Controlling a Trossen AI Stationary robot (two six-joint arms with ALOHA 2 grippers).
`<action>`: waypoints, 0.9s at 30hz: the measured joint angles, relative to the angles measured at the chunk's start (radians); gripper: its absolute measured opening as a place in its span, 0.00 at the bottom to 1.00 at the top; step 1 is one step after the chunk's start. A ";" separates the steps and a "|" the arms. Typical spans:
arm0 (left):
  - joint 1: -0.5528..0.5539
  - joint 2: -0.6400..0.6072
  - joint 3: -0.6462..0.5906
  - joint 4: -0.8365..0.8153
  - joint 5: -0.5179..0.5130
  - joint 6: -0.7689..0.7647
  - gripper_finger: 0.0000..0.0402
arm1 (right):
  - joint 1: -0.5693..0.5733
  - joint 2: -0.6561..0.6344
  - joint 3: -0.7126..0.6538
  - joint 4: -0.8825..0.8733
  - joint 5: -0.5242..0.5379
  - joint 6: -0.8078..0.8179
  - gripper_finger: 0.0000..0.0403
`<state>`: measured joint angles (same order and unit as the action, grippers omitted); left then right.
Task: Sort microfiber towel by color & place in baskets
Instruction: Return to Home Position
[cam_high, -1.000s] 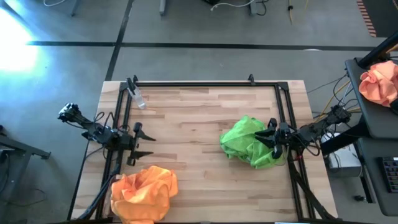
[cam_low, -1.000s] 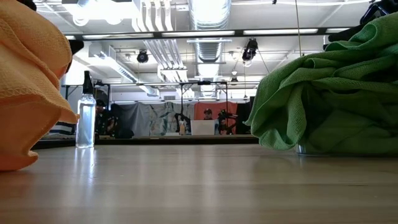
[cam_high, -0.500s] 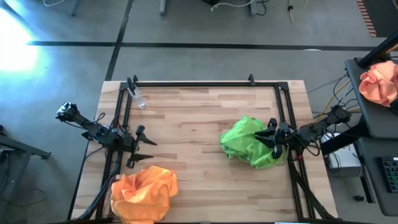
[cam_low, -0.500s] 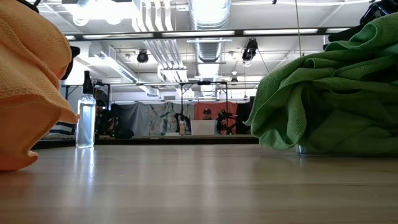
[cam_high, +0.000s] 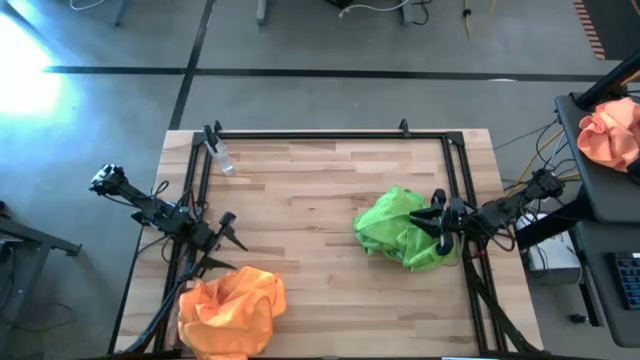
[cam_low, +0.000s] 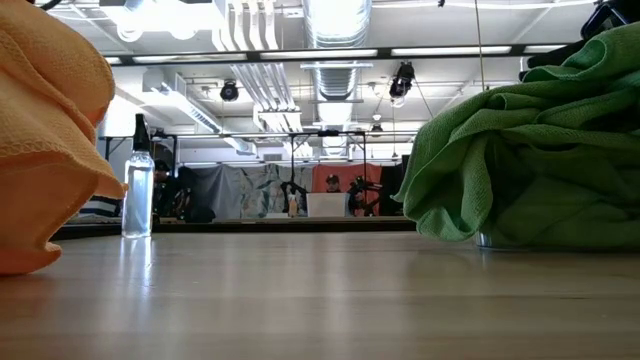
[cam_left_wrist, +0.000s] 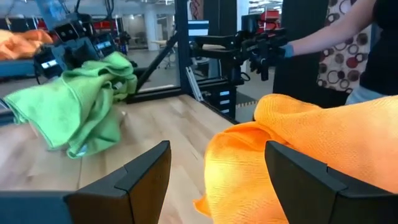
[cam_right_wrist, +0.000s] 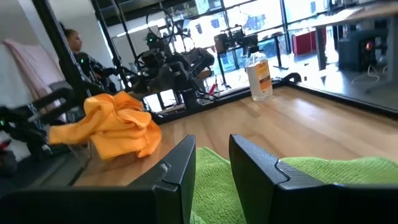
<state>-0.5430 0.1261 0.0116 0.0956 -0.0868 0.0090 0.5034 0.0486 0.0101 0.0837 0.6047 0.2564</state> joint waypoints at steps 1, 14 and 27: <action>0.000 -0.001 0.000 0.001 0.000 0.012 0.61 | 0.000 0.000 0.000 0.000 -0.003 -0.020 0.23; 0.002 -0.006 0.000 -0.028 0.031 0.041 0.61 | 0.000 0.000 0.000 -0.001 -0.002 -0.138 0.23; 0.002 -0.005 0.000 -0.039 0.049 0.027 0.61 | 0.000 0.000 0.000 -0.011 -0.002 -0.204 0.23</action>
<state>-0.5411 0.1207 0.0120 0.0564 -0.0382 0.0363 0.5034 0.0490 0.0102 0.0723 0.6029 0.0523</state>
